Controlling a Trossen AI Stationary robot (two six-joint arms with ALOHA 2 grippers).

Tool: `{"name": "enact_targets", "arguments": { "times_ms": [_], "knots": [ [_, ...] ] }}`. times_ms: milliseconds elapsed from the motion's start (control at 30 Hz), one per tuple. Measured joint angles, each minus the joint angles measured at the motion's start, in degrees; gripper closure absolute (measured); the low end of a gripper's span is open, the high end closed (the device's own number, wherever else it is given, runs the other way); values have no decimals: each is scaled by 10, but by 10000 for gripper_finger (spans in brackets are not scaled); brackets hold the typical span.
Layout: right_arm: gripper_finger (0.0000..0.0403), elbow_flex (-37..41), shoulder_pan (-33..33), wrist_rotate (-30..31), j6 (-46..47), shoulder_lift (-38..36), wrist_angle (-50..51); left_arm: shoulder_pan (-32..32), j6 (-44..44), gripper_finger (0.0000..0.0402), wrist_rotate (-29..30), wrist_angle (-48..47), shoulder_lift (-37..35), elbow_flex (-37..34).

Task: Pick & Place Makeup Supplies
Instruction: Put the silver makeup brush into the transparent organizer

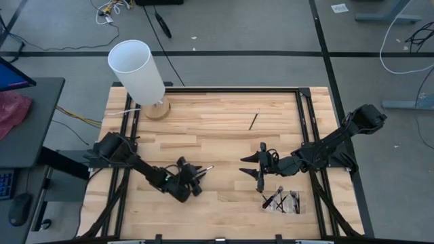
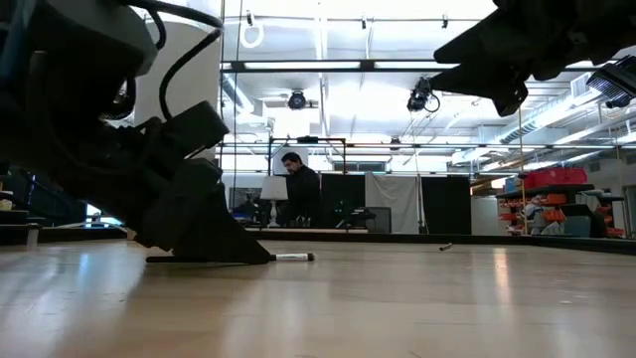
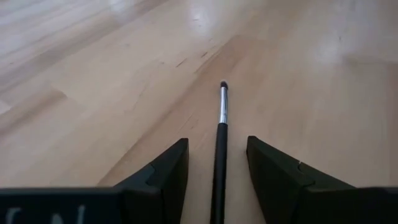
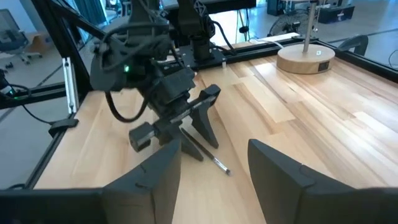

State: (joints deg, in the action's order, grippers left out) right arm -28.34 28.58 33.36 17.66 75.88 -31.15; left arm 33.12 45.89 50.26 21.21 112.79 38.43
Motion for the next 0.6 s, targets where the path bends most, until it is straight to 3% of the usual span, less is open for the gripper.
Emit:
{"name": "enact_targets", "arguments": {
  "times_ms": [333,600],
  "knots": [
    [216,0,0,0,14,0,5,-45,-98,242,-68,40,-2,-6],
    [216,0,0,0,18,0,6,-46,-70,314,-88,83,-3,-38]
  ]
}}
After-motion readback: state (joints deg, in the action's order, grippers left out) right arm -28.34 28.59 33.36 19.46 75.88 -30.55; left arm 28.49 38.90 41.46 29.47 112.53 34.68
